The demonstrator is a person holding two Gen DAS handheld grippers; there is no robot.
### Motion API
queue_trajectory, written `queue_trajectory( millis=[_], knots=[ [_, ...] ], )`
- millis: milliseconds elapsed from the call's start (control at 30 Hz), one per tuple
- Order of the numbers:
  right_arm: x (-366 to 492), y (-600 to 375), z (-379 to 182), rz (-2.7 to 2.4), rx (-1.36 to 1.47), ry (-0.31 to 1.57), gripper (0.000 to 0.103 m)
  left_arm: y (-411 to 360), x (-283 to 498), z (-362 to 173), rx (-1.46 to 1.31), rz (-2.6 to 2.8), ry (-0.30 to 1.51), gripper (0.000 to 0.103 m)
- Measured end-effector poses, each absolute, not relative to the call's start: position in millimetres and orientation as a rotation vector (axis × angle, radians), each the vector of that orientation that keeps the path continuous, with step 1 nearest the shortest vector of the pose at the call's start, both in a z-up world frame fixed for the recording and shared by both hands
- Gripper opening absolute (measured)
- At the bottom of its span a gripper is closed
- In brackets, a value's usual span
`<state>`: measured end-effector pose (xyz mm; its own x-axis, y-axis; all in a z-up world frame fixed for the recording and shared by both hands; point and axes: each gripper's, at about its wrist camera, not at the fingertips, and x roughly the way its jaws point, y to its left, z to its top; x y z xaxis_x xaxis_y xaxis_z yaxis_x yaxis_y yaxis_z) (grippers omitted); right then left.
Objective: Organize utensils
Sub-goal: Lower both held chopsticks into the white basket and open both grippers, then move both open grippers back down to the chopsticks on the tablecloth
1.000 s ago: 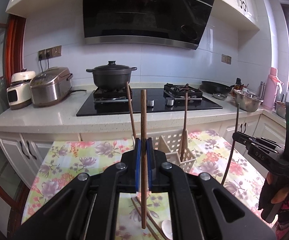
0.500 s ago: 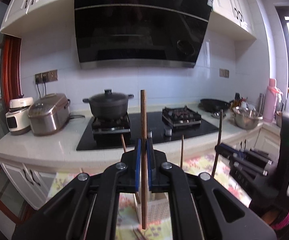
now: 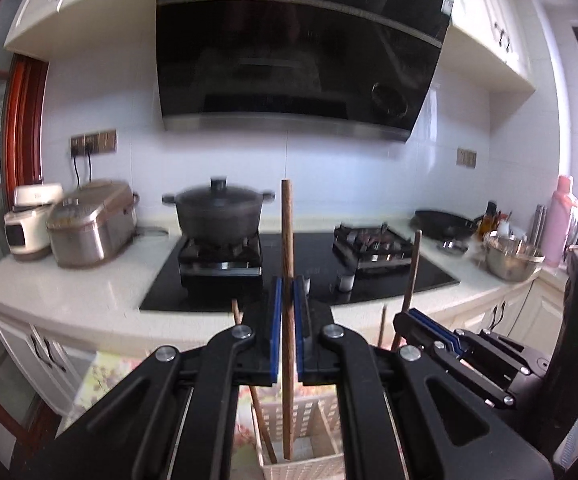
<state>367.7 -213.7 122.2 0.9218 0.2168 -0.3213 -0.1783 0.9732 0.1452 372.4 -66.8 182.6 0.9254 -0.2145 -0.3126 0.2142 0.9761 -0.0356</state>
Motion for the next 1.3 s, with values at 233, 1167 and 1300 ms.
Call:
queue_trajectory(
  millis=[233, 1167, 1300],
  knots=[
    [385.9, -208.6, 77.0, 0.225, 0.116, 0.473, 0.006, -61.4, 398.0, 111.6, -0.009, -0.211, 0.459, 0.006],
    [266.0, -266.2, 49.0, 0.170, 0.189, 0.396, 0.085, 5.4, 327.0, 70.0, -0.096, -0.065, 0.444, 0.096],
    [242.5, -273.5, 32.3, 0.060, 0.191, 0.463, 0.085, 11.8, 296.3, 47.9, -0.081, -0.064, 0.469, 0.098]
  ],
)
